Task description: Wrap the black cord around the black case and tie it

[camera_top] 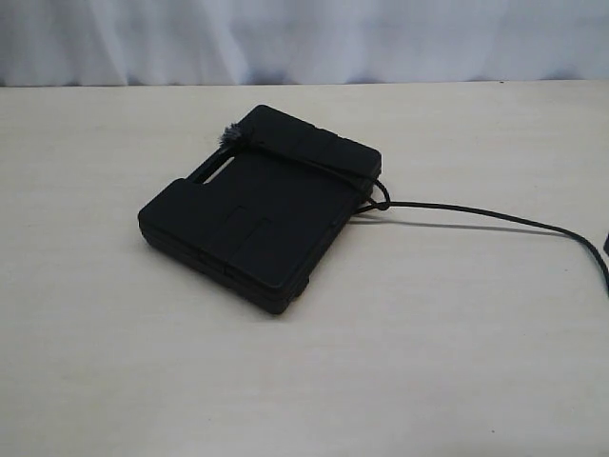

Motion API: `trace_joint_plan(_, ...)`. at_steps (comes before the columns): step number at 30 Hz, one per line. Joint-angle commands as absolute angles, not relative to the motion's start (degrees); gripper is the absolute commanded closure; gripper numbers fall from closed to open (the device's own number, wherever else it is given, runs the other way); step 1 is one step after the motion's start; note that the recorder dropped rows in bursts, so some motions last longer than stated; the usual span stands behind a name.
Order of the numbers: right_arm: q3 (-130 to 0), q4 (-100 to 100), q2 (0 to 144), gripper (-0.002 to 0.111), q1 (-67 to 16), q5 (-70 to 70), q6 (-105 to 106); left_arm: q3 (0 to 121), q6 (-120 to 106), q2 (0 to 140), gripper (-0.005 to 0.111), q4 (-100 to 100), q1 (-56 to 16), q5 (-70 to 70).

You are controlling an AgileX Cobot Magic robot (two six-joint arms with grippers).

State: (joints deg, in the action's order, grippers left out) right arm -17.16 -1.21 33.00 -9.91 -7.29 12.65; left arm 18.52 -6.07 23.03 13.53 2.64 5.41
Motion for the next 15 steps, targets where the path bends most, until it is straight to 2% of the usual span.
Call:
trace_joint_plan(1,-12.2,-0.6,29.1,0.104,-10.1,-10.8,12.4,18.0,-6.2,22.6,0.107,14.0,2.7,6.2)
trace_joint_plan(7,-8.7,-0.6,27.1,0.104,-10.1,-11.2,12.4,17.1,-6.2,22.5,0.107,14.0,2.2,7.4)
trace_joint_plan(13,0.0,-0.8,21.5,0.104,-10.1,-21.2,12.4,7.4,-6.2,20.2,0.107,12.0,1.1,17.7)
trace_joint_plan(15,0.0,-0.9,17.5,0.104,-10.1,-9.3,12.4,2.1,-6.2,17.1,0.107,8.2,1.1,19.5)
